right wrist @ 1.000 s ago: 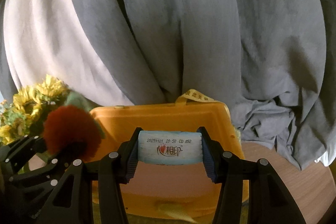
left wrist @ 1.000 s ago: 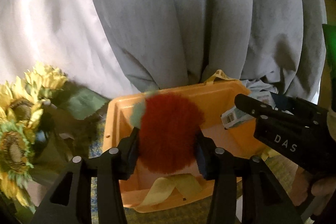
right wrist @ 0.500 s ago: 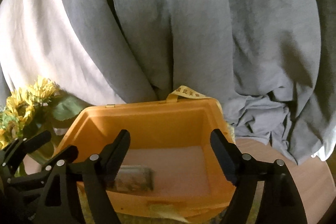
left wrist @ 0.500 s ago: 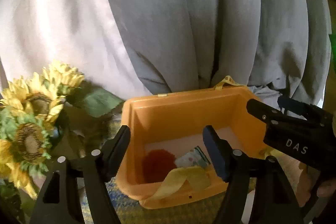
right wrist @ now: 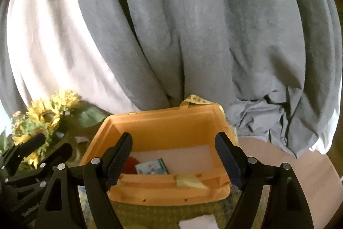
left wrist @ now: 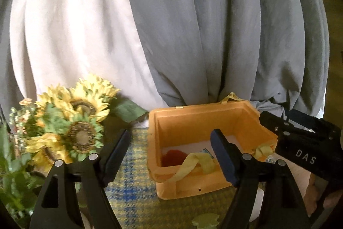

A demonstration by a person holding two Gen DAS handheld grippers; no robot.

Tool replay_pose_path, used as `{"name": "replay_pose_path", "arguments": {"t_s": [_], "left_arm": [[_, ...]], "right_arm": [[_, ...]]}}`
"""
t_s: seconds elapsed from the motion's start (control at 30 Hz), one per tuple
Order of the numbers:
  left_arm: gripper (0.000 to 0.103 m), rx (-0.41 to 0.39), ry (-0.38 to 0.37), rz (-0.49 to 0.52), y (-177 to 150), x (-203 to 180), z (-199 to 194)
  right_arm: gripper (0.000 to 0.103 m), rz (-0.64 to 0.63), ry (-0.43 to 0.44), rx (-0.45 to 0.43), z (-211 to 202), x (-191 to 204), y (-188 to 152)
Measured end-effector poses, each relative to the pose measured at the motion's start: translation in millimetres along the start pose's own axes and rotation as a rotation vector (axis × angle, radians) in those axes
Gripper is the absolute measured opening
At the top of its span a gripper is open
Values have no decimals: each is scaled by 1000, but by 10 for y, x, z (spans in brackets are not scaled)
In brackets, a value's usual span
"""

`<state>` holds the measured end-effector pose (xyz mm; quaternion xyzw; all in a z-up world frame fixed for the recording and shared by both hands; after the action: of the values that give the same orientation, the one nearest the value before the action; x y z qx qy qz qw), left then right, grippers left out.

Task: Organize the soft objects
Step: 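Move both tools back toward the remaining toys on the runner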

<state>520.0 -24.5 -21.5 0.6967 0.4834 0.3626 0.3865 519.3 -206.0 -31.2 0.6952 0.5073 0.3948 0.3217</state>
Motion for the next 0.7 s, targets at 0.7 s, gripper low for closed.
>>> {"name": "replay_pose_path", "arguments": {"t_s": [0.7], "left_arm": [[77, 7, 18, -21, -358, 180, -767]], "right_arm": [[80, -80, 35, -11, -721, 355, -368]]}}
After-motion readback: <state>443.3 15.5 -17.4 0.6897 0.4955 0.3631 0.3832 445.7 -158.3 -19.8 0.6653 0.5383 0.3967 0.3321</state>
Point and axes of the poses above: each gripper's, at about its wrist camera, not at the fingertips, and z roughly the way its jaws point, x to its left, y to its top, the point moved 6 cm from there along z, roughly the way its jaws point, and after that the axes turned 6 degrees about z, right-handed, at the moved point
